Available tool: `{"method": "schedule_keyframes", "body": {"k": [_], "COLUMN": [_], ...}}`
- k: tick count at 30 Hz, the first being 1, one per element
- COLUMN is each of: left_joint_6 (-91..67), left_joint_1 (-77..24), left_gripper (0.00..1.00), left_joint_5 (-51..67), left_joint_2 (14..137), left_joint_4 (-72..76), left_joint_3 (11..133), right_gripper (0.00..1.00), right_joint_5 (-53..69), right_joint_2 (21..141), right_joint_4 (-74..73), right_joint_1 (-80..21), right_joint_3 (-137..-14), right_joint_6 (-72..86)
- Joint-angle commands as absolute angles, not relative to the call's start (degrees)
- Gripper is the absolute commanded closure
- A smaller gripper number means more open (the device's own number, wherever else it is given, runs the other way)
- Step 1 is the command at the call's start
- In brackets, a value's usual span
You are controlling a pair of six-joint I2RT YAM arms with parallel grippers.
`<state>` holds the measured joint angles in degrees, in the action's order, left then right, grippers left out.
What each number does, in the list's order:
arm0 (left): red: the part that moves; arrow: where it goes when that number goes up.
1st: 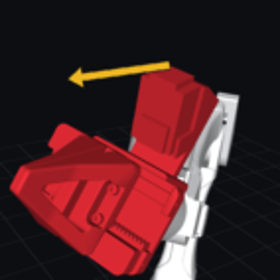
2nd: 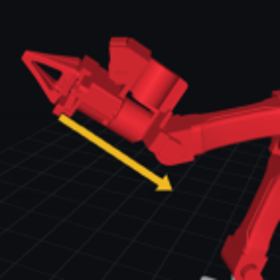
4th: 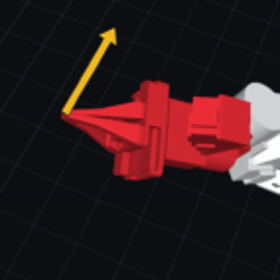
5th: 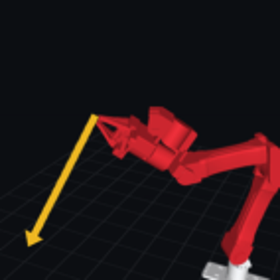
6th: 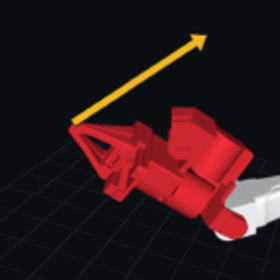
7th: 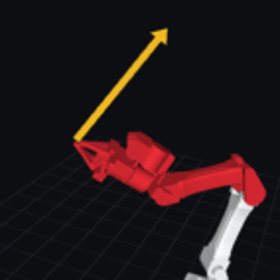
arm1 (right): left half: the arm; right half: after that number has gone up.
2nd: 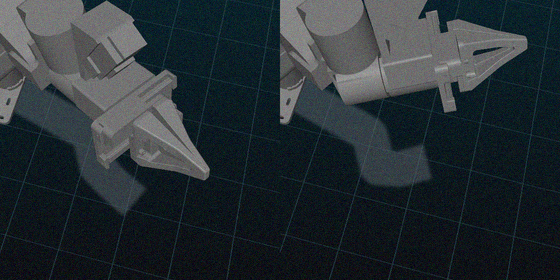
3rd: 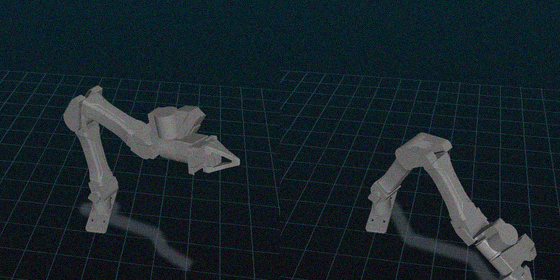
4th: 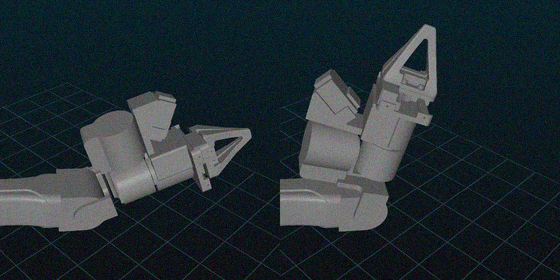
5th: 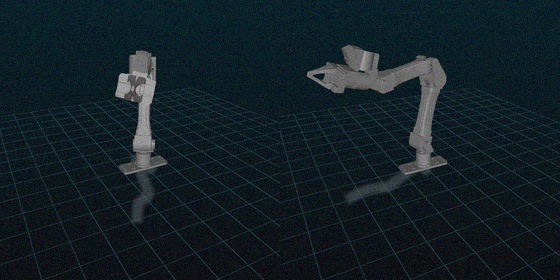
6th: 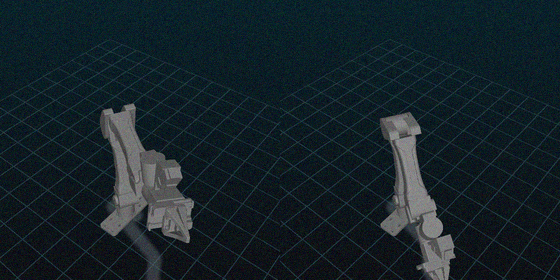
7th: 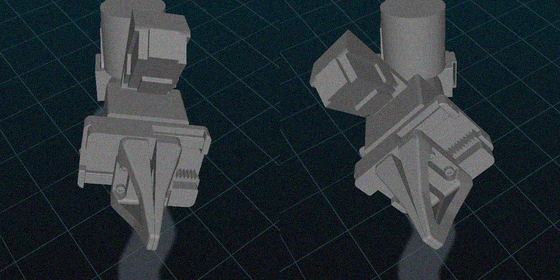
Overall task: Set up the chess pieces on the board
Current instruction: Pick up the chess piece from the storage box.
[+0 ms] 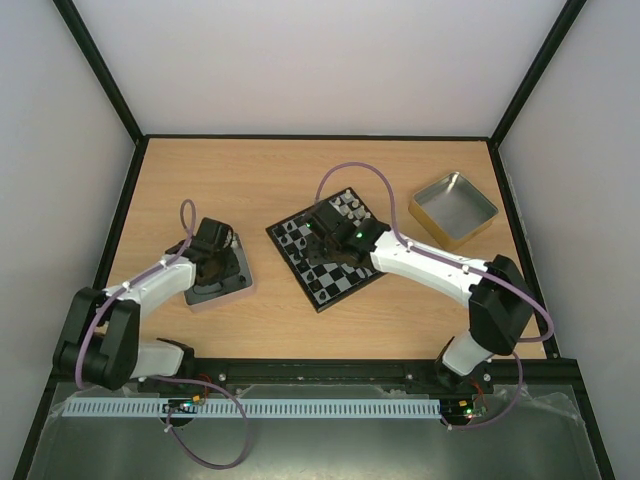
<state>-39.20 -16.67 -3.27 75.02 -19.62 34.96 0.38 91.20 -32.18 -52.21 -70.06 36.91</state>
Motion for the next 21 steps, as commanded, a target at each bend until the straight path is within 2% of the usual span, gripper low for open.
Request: {"method": "schedule_keyframes", "body": {"k": [1,12,21], "left_joint_6": [-39.8,-43.1,-43.7], "left_joint_1": [-15.4,-14.0,-13.7], "left_gripper": [0.62,0.59,0.67], "left_joint_5": [-5.1,-1.6,-0.4], "left_joint_2": [77.0,79.7,82.4], "left_joint_4": [-17.1,-12.8,-12.7], "left_joint_3": [35.2,34.8,35.7], "right_gripper": [0.65,0.65,0.66], "right_joint_5": [-1.4,-1.9,-2.5], "right_joint_2": [88.9,88.5,87.5], "right_joint_4": [-29.5,-28.9,-27.9], "right_joint_1": [-52.2,-52.1,-52.1], "right_joint_3": [-68.8,-67.7,-66.7], "right_joint_6": [37.7,37.0,36.8]}}
